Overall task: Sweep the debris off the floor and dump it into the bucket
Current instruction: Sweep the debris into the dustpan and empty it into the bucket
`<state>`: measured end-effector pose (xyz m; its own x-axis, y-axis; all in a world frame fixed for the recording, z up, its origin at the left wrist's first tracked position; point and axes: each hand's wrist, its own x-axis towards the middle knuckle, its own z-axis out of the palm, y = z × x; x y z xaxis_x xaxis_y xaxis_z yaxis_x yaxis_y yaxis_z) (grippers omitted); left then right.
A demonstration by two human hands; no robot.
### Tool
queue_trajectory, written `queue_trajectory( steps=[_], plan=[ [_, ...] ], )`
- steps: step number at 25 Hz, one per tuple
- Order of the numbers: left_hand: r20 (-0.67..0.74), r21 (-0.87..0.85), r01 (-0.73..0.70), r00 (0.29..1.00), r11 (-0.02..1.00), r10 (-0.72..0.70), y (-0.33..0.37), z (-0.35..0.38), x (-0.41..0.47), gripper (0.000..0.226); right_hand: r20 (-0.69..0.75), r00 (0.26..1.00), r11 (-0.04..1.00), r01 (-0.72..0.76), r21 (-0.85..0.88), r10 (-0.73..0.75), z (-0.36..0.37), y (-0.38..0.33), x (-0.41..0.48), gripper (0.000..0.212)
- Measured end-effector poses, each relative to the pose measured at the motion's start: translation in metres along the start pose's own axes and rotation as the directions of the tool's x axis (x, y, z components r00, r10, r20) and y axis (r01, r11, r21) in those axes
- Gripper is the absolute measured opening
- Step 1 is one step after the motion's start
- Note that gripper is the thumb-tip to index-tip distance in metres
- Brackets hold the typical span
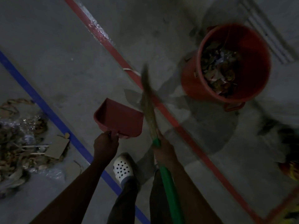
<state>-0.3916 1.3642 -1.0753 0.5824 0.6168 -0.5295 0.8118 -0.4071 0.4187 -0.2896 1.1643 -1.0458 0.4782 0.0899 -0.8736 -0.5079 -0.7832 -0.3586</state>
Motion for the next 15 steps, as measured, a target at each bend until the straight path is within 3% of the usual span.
queue_trajectory(
  steps=[4,7,9,11,13,15],
  plan=[
    [-0.025,-0.022,0.030,0.999,0.999,-0.031,0.021,-0.036,0.012,0.043,-0.068,0.996,0.963,0.069,0.261,-0.053,-0.022,-0.037,-0.058,0.076],
    [-0.061,0.003,-0.027,0.998,1.000,0.027,0.045,-0.061,0.036,0.043,-0.208,0.973,0.911,0.176,0.373,-0.103,-0.056,-0.090,-0.015,0.076],
    [-0.081,0.013,-0.047,0.996,0.999,0.048,0.053,-0.063,0.054,0.042,-0.276,0.961,0.848,0.122,0.516,0.030,-0.075,-0.128,0.051,0.068],
    [-0.094,0.029,-0.072,0.993,0.997,0.075,0.051,-0.054,0.070,0.041,-0.219,0.963,0.753,0.028,0.657,0.156,-0.086,-0.159,0.114,0.045],
    [-0.105,0.013,-0.085,0.991,0.996,0.086,0.044,-0.044,0.079,0.041,-0.142,0.979,0.798,-0.030,0.602,0.143,-0.086,-0.162,0.142,0.022],
    [-0.105,-0.005,-0.067,0.992,0.998,0.066,0.036,-0.036,0.080,0.040,-0.067,0.993,0.901,-0.055,0.430,0.092,-0.069,-0.151,0.139,0.024]
  ],
)
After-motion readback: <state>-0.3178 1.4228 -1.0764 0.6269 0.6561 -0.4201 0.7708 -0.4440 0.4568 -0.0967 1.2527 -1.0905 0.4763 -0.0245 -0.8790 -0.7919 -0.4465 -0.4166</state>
